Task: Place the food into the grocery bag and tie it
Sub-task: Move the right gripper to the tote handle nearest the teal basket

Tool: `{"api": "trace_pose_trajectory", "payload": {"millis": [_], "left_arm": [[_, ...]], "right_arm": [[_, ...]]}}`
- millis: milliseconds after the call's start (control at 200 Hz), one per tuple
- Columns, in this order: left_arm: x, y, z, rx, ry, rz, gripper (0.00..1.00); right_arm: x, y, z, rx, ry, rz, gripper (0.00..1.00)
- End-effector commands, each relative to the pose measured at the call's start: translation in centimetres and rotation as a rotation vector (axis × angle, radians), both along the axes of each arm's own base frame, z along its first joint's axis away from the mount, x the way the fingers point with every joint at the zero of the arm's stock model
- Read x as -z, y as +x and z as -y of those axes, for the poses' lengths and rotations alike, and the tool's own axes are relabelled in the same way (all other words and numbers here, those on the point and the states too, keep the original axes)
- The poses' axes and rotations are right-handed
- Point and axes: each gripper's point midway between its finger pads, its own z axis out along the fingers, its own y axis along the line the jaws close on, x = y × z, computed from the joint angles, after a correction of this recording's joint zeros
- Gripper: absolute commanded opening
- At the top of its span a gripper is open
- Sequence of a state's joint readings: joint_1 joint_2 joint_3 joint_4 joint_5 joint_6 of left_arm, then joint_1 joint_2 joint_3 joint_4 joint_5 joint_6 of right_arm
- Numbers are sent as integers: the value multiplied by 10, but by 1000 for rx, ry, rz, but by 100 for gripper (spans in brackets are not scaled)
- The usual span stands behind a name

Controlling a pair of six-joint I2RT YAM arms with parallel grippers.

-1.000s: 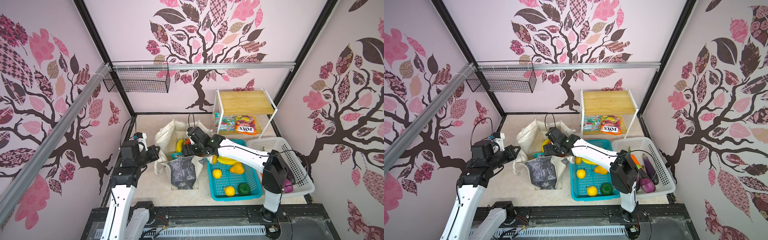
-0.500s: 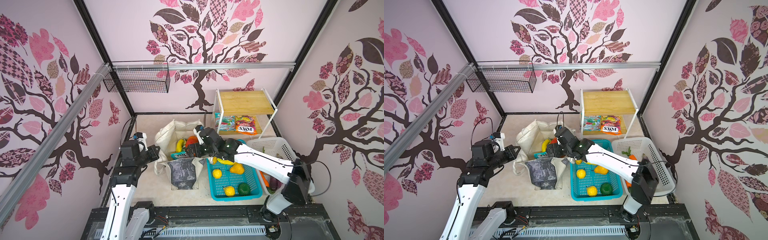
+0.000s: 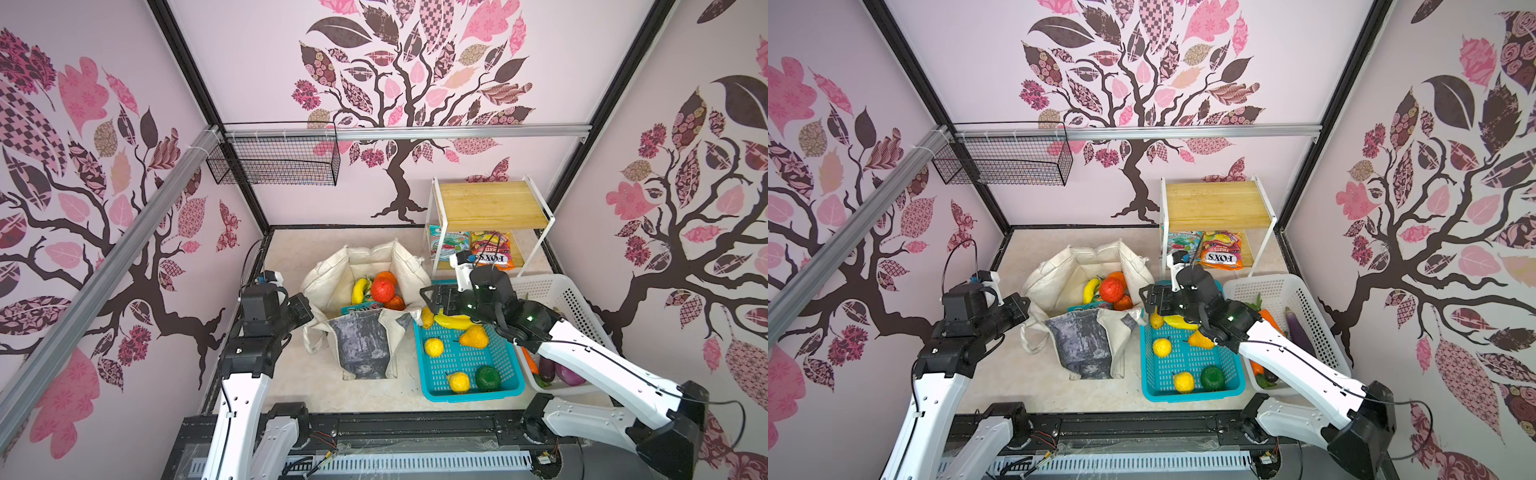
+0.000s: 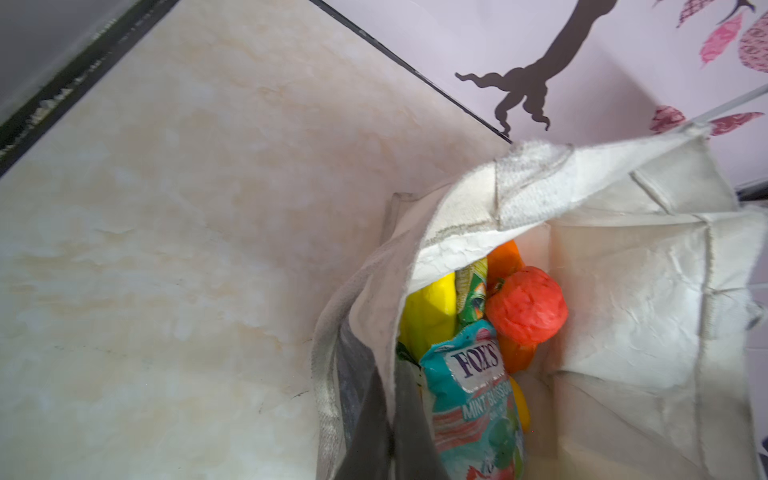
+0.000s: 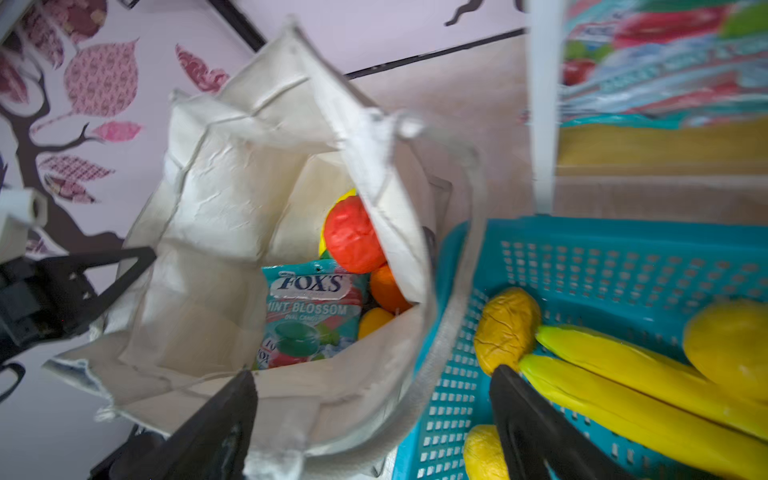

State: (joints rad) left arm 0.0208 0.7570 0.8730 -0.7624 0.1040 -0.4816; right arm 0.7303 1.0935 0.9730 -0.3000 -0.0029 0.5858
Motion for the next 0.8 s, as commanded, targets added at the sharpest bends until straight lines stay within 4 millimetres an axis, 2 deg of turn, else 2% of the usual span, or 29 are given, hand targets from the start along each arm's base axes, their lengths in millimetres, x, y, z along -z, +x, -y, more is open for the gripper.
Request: {"api": "trace_pose_trajectory", "payload": {"millis": [0, 120, 235, 380, 595, 795], "left_arm": [[3, -4, -23, -123, 57, -16, 0], [4, -3, -26, -137, 61, -29, 0], [4, -5, -29, -155, 73, -31, 0], [3, -4, -27, -143, 67, -22, 0], [3, -4, -23, -121, 63, -16, 0], [0, -4, -20, -106, 62, -1, 0]], "right_arm": [[7, -7, 4, 11, 12, -22, 80], [33, -6, -5, 5, 30, -94, 71], [54, -4, -10, 24, 56, -148, 67], [68, 2, -14, 52, 87, -165, 67], [89, 13, -31, 58, 144, -216, 69], [101, 23, -37, 91, 164, -233, 66]]}}
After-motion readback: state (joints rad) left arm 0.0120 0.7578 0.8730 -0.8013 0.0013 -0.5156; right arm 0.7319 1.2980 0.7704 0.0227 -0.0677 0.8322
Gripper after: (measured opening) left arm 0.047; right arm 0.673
